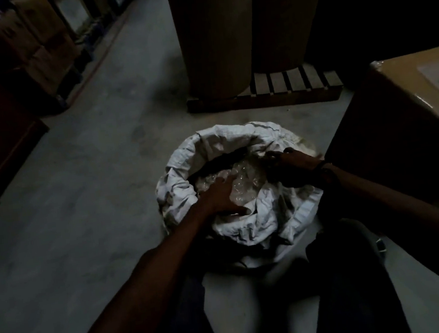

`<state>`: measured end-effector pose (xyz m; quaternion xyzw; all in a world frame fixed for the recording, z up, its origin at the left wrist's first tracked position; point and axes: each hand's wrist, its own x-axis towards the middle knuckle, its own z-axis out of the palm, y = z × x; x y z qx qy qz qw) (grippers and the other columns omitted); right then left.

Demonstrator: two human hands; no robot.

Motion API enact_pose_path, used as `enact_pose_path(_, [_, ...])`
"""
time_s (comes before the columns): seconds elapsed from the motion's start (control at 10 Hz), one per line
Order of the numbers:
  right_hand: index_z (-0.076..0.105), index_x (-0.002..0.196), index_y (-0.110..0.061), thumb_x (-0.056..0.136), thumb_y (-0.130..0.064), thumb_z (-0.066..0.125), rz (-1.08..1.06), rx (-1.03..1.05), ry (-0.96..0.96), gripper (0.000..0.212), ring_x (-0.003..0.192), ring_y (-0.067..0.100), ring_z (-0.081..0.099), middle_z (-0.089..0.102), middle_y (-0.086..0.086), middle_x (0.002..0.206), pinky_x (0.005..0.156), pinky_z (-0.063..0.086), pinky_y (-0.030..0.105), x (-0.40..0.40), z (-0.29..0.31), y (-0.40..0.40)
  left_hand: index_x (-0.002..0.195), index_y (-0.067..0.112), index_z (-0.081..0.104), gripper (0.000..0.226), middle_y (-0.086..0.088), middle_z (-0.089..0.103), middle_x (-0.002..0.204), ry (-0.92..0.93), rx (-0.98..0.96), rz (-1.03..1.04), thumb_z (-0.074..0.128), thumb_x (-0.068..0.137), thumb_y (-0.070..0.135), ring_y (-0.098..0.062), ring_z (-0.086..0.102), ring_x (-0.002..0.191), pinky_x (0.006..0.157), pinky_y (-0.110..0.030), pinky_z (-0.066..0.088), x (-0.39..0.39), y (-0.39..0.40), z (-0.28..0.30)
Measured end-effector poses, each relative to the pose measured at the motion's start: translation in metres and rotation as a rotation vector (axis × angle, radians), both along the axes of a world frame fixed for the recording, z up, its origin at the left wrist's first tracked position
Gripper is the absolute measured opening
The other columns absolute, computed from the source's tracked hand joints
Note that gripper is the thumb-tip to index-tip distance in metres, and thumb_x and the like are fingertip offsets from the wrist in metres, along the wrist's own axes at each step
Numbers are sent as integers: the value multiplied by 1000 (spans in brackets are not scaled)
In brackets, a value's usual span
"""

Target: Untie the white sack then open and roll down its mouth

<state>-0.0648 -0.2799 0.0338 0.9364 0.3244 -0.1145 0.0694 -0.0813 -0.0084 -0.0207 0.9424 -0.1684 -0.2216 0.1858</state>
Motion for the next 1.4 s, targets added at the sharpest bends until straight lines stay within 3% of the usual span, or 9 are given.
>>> enact_pose_path(0.1, [70,128,-20,92,-13,59,-82,272,-77,38,137,31,54,59,5,148,98,47,43,-28,13,-4,144,20,46,101,-8,51,145,-125,-198,114,85,61,63,-25,49,133,112,-40,41,-20,13,29])
enact_pose_path(0.3, [60,138,-17,96,-10,63,-349,563,-44,42,128,33,56,61,13,138,99,44,36,-110,25,-6,109,8,65,30,-7,69,103,-524,-444,265,71,81,18,-21,66,92,85,-28,50,-99,56,58])
enact_pose_path(0.4, [63,134,-12,89,-6,69,-408,647,-52,46,116,36,63,65,16,127,91,42,30,-154,16,-5,112,15,60,36,-4,64,106,-595,-387,275,62,83,35,-23,66,95,81,-34,52,-144,73,54])
enact_pose_path(0.6, [60,134,-18,87,-20,65,-405,733,-129,47,112,29,64,63,10,126,93,50,37,-189,21,-3,114,24,52,36,-1,54,117,-786,-229,216,65,83,37,-28,66,94,77,-41,55,-164,85,75])
enact_pose_path(0.7, [58,135,-14,90,-18,72,-455,788,-216,47,108,30,64,60,11,123,89,48,31,-202,13,2,112,23,50,39,-3,52,112,-787,-307,333,71,83,37,-30,66,94,75,-45,55,-174,85,67])
enact_pose_path(1.0, [50,141,-8,95,-32,74,-656,966,-367,57,120,26,58,55,11,129,102,50,36,-172,-46,15,136,4,52,69,-10,55,137,-853,-354,419,67,81,43,-30,53,129,104,-45,40,-143,52,27])
enact_pose_path(1.2, [48,143,-5,92,-21,79,-791,1119,-310,63,121,22,59,56,10,136,96,54,42,-128,-69,27,126,-9,58,65,-20,61,130,-888,-399,491,65,81,38,-37,60,122,97,-55,50,-93,47,8])
enact_pose_path(1.3, [46,146,-5,94,-24,76,-785,1083,-183,63,126,26,55,52,13,140,100,51,47,-116,-53,28,125,-9,59,63,-20,61,129,-815,-397,471,70,81,34,-35,61,119,93,-52,54,-74,55,7])
enact_pose_path(1.4, [43,149,-10,97,-28,73,-815,1023,-51,63,127,27,54,47,11,143,105,49,46,-105,-14,30,121,-8,62,61,-19,64,126,-696,-326,495,67,84,41,-32,62,119,106,-36,48,-71,59,31])
